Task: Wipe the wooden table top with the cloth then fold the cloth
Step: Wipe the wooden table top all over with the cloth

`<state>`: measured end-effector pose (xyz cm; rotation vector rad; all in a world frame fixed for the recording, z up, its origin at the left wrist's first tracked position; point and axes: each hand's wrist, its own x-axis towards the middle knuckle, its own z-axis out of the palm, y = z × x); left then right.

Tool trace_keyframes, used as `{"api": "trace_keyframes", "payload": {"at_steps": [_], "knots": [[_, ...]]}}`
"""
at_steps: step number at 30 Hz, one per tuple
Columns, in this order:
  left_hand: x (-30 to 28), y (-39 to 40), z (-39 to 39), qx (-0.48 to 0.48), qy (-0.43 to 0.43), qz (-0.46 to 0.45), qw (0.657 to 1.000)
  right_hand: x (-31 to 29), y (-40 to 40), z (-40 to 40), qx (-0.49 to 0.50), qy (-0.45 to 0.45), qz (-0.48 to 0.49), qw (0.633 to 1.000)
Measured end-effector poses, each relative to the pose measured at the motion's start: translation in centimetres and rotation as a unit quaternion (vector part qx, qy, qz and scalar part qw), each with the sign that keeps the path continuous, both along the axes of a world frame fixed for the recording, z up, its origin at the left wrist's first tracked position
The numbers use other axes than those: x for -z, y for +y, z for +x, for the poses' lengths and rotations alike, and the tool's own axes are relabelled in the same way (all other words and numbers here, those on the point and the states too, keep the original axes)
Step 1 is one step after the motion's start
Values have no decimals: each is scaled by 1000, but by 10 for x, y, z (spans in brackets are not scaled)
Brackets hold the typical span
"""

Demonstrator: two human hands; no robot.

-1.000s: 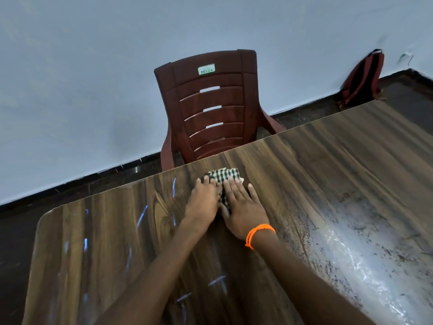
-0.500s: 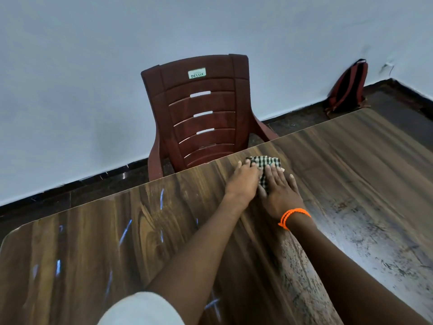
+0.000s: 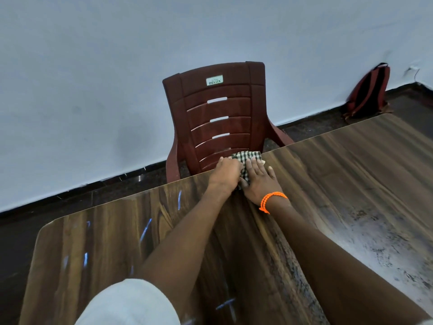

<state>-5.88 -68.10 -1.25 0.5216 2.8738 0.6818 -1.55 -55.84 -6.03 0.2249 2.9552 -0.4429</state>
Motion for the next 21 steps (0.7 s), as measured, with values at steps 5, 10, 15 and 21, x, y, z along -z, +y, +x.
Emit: {"api": "trace_keyframes", "payload": {"at_steps": [5, 10, 15, 21], "knots": [[2, -53, 4, -41, -18, -27, 999, -3, -48, 0, -44, 7, -15, 999], [2, -108, 21, -81, -16, -52, 995, -4, -101, 9, -95, 1, -21, 995], [2, -154, 49, -111, -17, -72, 991, -3, -145, 31, -139, 12, -30, 990], [12, -165, 103, -75, 8, -111, 991, 2, -148, 85, -157, 23, -23, 987]]}}
